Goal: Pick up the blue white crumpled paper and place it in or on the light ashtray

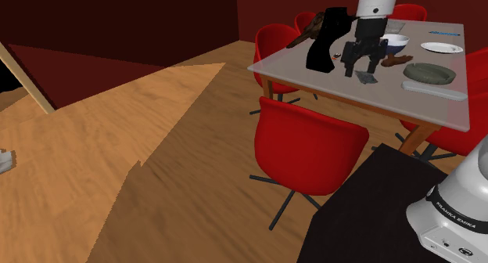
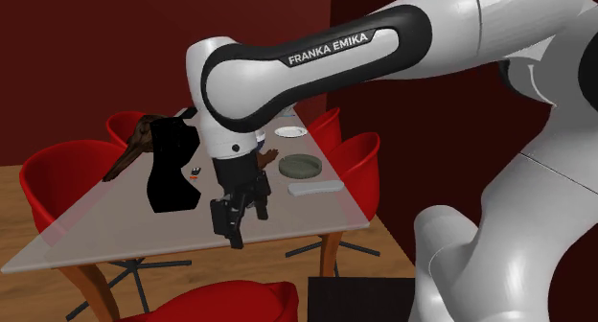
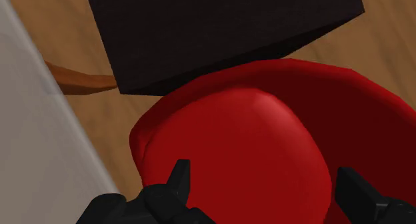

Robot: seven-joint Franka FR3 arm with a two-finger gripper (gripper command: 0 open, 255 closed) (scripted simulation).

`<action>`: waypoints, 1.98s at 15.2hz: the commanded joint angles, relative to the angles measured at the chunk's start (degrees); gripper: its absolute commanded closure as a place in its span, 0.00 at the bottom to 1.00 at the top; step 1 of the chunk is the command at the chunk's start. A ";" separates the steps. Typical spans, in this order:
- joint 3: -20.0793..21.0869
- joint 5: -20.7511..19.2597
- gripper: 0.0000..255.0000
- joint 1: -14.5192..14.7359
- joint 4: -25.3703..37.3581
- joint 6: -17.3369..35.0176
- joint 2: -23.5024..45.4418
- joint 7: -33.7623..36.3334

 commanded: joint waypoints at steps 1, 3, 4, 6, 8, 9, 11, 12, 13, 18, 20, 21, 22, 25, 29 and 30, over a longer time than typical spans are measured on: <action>-0.80 -0.65 0.00 -0.97 2.27 1.23 3.89 0.87; -1.74 -1.21 0.00 -1.94 4.56 2.36 7.69 1.54; -2.22 -1.46 0.00 -2.42 5.77 2.85 9.58 1.87; -3.20 -1.87 0.00 -3.37 8.29 3.70 13.32 2.52; -4.20 -2.17 0.00 -4.31 10.97 4.36 17.03 3.13; -4.70 -2.27 0.00 -4.78 12.36 4.63 18.87 3.43; -5.72 -2.39 0.00 -5.74 15.26 5.03 22.53 3.99; -6.23 -2.41 0.00 -6.22 16.76 5.16 24.35 4.26; -6.73 -2.40 0.00 -6.72 18.30 5.25 26.16 4.52; -9.19 -1.90 0.00 -9.43 26.56 5.07 35.19 5.71; -10.11 -1.53 0.00 -10.65 30.14 4.71 38.79 6.16; -10.56 -1.31 0.00 -11.30 31.99 4.46 40.59 6.38; -11.00 -1.07 0.00 -11.97 33.89 4.17 42.39 6.60; -12.22 -0.26 0.00 -14.17 39.89 3.03 47.83 7.29; -13.62 0.95 0.00 -17.44 48.40 0.94 54.95 8.29; -13.59 0.93 0.00 -17.42 47.58 1.73 54.91 8.29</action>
